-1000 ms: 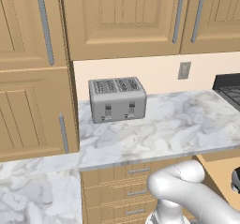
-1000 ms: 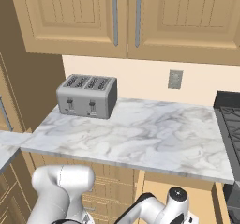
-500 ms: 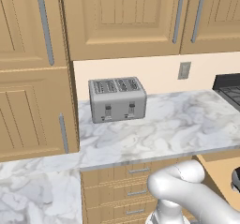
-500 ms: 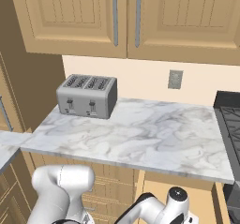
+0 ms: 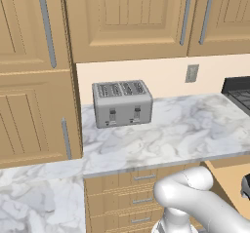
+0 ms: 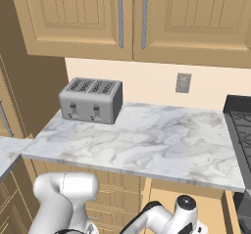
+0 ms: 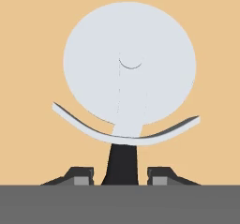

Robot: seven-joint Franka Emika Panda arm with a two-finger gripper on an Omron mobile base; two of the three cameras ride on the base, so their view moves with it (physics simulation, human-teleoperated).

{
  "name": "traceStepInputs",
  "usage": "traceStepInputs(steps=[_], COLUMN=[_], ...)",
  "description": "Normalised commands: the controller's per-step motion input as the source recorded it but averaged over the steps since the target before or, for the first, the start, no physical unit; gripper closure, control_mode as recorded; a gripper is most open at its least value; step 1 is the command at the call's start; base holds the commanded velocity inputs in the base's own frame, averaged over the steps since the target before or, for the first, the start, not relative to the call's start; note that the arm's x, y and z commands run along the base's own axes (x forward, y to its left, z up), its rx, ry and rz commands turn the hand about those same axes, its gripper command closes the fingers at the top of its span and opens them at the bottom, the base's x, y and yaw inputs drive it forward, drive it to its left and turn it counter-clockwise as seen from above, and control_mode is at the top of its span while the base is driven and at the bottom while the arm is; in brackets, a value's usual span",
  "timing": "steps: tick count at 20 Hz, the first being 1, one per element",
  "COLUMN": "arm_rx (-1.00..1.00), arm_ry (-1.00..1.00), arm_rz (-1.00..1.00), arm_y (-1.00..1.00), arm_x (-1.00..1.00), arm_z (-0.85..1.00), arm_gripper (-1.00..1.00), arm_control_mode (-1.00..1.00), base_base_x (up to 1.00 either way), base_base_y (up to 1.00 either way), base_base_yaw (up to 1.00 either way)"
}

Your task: Take the pizza cutter from the drawer on the right and place it on the dining counter for cutting.

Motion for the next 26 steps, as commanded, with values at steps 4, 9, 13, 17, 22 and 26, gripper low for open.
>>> traceStepInputs(steps=[4, 9, 13, 17, 22, 26], arm_rx=[0.0, 0.0, 0.0, 0.0, 0.0, 0.0], arm_ry=[0.0, 0.0, 0.0, 0.0, -0.02, -0.08], arm_rz=[0.0, 0.0, 0.0, 0.0, 0.0, 0.0], arm_y=[0.0, 0.0, 0.0, 0.0, 0.0, 0.0], arm_x=[0.0, -0.02, -0.03, -0.02, -0.06, -0.01], arm_z=[0.0, 0.36, 0.77, 0.86, 0.93, 0.94], arm_gripper=[1.0, 1.0, 1.0, 1.0, 1.0, 1.0], arm_control_mode=[-1.0, -1.0, -1.0, -1.0, -1.0, -1.0], base_base_x=[0.0, 0.0, 0.0, 0.0, 0.0, 0.0], base_base_y=[0.0, 0.0, 0.0, 0.0, 0.0, 0.0], base_base_yaw=[0.0, 0.0, 0.0, 0.0, 0.0, 0.0])
